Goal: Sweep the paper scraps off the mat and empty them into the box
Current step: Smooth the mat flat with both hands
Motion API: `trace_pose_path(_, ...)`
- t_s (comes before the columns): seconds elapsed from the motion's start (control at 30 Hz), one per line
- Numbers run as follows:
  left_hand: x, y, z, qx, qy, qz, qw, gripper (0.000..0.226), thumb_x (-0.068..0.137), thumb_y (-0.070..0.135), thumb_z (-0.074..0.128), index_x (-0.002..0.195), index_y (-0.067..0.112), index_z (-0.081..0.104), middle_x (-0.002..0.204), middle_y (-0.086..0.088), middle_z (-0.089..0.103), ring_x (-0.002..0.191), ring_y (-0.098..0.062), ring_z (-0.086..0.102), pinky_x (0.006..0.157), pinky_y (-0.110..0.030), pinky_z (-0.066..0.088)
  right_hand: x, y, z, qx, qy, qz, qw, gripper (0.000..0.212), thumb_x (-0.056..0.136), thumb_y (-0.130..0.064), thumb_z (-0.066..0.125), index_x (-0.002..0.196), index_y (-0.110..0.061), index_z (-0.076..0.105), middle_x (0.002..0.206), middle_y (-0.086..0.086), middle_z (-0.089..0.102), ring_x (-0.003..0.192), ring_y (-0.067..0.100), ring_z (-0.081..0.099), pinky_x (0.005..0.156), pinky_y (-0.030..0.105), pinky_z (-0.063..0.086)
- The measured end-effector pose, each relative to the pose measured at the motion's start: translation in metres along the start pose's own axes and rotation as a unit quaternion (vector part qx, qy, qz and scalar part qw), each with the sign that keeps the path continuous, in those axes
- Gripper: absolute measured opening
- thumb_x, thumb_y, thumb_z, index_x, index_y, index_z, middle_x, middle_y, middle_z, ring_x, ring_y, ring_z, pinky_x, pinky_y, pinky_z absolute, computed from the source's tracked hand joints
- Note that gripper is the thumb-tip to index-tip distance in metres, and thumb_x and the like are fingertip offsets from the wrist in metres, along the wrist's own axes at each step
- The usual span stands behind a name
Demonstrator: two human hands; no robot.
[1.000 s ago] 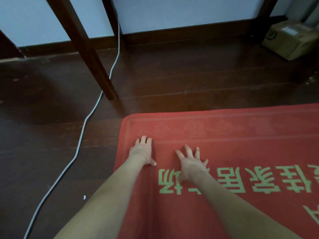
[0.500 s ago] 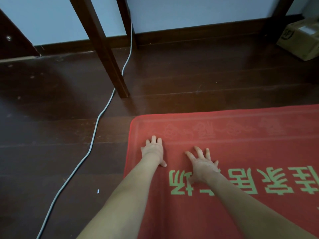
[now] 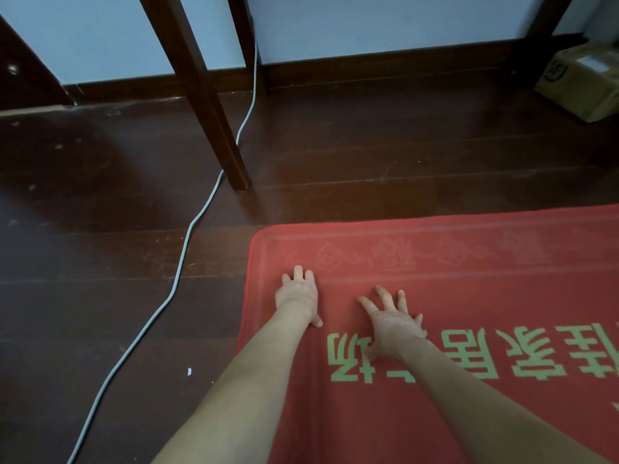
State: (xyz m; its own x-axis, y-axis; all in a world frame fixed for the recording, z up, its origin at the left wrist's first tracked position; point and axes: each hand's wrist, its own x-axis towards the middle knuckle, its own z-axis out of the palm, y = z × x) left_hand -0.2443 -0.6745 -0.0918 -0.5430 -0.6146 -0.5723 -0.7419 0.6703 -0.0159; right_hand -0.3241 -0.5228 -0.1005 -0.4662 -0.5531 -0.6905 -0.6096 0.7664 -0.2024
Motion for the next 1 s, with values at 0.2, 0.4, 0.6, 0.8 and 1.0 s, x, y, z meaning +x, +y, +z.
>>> trace_pose_path(0.2, 0.000, -0.001, -0.002, -0.020, 0.001, -0.001, 1.000, 0.101, 0.068, 0.033, 0.085, 0.145, 0.013, 0.022, 0.153, -0.006, 0.014, 0.145, -0.032, 0.016, 0.108, -0.041, 0.037, -0.001, -0.001, -0.004, 0.001, 0.001, -0.004, 1.000, 0.109, 0.079, -0.022, 0.079, 0.154, -0.042, 0.004, 0.161, -0.004, -0.021, 0.148, 0.037, -0.020, 0.117, 0.066, 0.006)
trace_pose_path(0.4, 0.001, -0.002, -0.004, -0.004, 0.002, 0.009, 1.000, 0.099, 0.067, 0.039, 0.084, 0.143, 0.014, 0.026, 0.149, -0.006, 0.020, 0.138, -0.031, 0.026, 0.104, -0.040, 0.040, -0.001, -0.003, -0.006, -0.011, 0.010, -0.004, 1.000, 0.104, 0.078, -0.034, 0.079, 0.154, -0.040, 0.008, 0.162, -0.001, -0.013, 0.149, 0.037, -0.015, 0.118, 0.064, 0.006)
trace_pose_path(0.6, 0.023, -0.021, -0.012, -0.066, 0.062, 0.041, 0.995, 0.077, 0.077, 0.043, 0.074, 0.140, 0.017, 0.037, 0.143, -0.007, 0.031, 0.132, -0.029, 0.032, 0.107, -0.043, 0.038, 0.025, -0.036, -0.019, -0.044, 0.097, -0.050, 0.993, 0.100, 0.083, -0.054, 0.067, 0.156, -0.036, 0.000, 0.163, -0.002, -0.019, 0.150, 0.034, -0.014, 0.120, 0.057, 0.001)
trace_pose_path(0.8, 0.045, -0.053, -0.001, -0.073, 0.058, 0.054, 0.994, 0.105, 0.078, 0.055, 0.068, 0.154, 0.023, 0.004, 0.162, -0.004, -0.008, 0.149, -0.024, -0.008, 0.121, -0.046, 0.005, 0.054, -0.062, -0.015, -0.031, 0.069, -0.055, 0.996, 0.101, 0.082, -0.060, 0.065, 0.155, -0.041, -0.002, 0.162, -0.004, -0.022, 0.148, 0.035, -0.021, 0.119, 0.059, -0.002)
trace_pose_path(1.0, 0.052, -0.057, -0.002, -0.073, 0.074, 0.056, 0.993, 0.109, 0.072, 0.057, 0.072, 0.154, 0.025, 0.008, 0.161, -0.004, 0.000, 0.149, -0.025, -0.002, 0.121, -0.045, 0.011, 0.054, -0.067, -0.017, -0.031, 0.071, -0.047, 0.996, 0.102, 0.080, -0.060, 0.066, 0.154, -0.041, -0.001, 0.163, -0.004, -0.019, 0.148, 0.035, -0.020, 0.119, 0.060, 0.000)
